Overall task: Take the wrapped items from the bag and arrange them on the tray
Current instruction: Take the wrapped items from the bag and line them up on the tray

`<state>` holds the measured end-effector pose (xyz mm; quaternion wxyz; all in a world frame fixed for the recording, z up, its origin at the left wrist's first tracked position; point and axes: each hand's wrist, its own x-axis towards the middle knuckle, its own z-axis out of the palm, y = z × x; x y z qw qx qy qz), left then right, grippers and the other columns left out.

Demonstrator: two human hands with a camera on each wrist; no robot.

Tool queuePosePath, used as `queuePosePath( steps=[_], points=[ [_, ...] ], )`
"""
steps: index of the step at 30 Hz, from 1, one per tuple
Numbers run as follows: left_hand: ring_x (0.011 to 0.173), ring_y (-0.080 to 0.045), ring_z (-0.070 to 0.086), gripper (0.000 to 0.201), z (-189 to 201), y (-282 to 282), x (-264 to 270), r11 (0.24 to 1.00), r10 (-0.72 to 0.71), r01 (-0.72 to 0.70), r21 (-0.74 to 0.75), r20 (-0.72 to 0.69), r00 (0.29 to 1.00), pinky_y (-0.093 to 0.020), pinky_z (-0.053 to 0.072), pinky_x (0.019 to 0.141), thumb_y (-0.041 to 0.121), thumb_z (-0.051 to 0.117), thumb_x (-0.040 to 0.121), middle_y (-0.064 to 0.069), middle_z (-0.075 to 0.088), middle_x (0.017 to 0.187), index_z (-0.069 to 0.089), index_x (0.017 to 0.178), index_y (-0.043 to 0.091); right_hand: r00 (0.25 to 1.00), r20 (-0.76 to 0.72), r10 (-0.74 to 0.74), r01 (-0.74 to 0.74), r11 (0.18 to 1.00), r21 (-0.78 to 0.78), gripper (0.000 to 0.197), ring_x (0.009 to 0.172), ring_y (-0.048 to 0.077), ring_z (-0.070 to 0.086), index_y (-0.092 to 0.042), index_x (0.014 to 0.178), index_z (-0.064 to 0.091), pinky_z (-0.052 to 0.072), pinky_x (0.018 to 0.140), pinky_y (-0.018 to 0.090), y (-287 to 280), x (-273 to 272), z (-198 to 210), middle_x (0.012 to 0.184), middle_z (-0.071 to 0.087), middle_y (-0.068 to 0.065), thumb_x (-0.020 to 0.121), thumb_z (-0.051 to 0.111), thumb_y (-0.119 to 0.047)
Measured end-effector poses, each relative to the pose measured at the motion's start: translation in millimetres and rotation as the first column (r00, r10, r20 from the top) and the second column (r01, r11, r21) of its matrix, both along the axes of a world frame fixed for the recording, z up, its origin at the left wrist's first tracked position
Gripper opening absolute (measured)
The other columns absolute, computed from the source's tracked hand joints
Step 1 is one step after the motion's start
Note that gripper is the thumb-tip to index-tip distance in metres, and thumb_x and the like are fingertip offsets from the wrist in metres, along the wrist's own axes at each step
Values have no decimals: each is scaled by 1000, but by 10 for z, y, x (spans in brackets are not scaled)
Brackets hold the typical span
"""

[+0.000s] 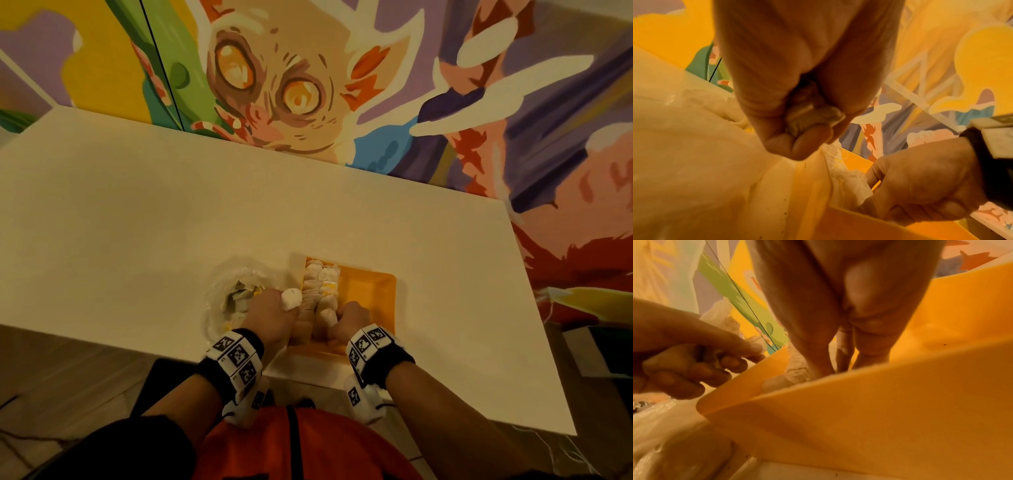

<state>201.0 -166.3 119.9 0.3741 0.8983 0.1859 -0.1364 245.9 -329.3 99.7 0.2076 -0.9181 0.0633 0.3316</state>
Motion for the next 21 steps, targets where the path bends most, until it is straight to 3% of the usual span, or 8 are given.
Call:
queuePosePath(
  steps=[2, 5, 10, 14, 17, 19, 20, 21],
  points=[
    [83, -21, 65, 14, 4, -9, 15, 999, 1, 0, 47, -9, 1000, -25, 40, 60, 27, 62, 88, -3, 65, 81, 64, 82, 15, 1000, 27, 7, -7, 1000, -16, 26, 91, 29, 67, -4, 94, 70, 47, 61, 26, 25, 0, 8, 97, 70, 14, 75, 76, -20],
    [95, -24, 64, 24, -4, -19, 19, 997, 5, -3, 74, -25, 1000, -27, 41, 66, 30, 66, 88, -8, 68, 100, 66, 99, 9, 999, 44, 10, -9, 1000, -21, 22, 93, 29, 67, -4, 91, 69, 46, 62, 27, 59, 6, 44, 97, 70, 13, 76, 75, -19],
    [92, -25, 66, 27, -77, -20, 40, 999, -28, 31, 43, -60, 998, -31, 50, 68, 31, 69, 85, -11, 70, 100, 67, 97, 8, 998, 46, 47, -46, 998, -32, 19, 99, 29, 64, -13, 79, 57, 51, 74, 31, 67, 7, 137, 105, 68, 12, 78, 74, -19],
    [91, -26, 66, 22, -91, -16, 59, 998, -48, 51, 48, -59, 997, -33, 50, 67, 28, 69, 85, -10, 70, 96, 68, 94, 7, 996, 15, 87, -86, 995, -52, 32, 105, 30, 62, -8, 109, 59, 54, 87, 35, 63, 7, 180, 115, 63, 12, 82, 71, -18],
    [86, -25, 66, 17, -102, -13, 67, 994, -79, 83, 71, -60, 995, -29, 43, 62, 27, 68, 85, -10, 70, 92, 68, 89, 10, 989, 25, 148, -145, 983, -110, 28, 112, 30, 59, -6, 116, 57, 50, 92, 33, 98, 34, 196, 122, 60, 13, 92, 62, -20],
    [88, -25, 66, 18, -118, -7, 78, 990, -101, 107, 92, -73, 992, -29, 42, 61, 27, 66, 85, -9, 70, 91, 69, 89, 10, 986, 27, 167, -162, 977, -141, 20, 115, 28, 57, -7, 108, 56, 48, 93, 31, 135, 48, 201, 125, 58, 13, 95, 58, -22],
    [89, -25, 66, 17, -121, -6, 81, 988, -110, 118, 99, -79, 991, -28, 42, 62, 27, 66, 86, -9, 70, 93, 69, 91, 11, 986, 38, 165, -158, 978, -138, 14, 116, 28, 57, -8, 94, 54, 47, 94, 30, 148, 49, 227, 126, 58, 13, 97, 55, -22],
    [90, -25, 66, 18, -121, -6, 82, 987, -115, 123, 103, -85, 990, -28, 42, 62, 27, 65, 86, -9, 70, 94, 69, 92, 11, 985, 53, 162, -153, 977, -145, 23, 117, 27, 57, -11, 79, 45, 46, 95, 30, 153, 60, 233, 126, 58, 12, 99, 52, -21]
  ],
)
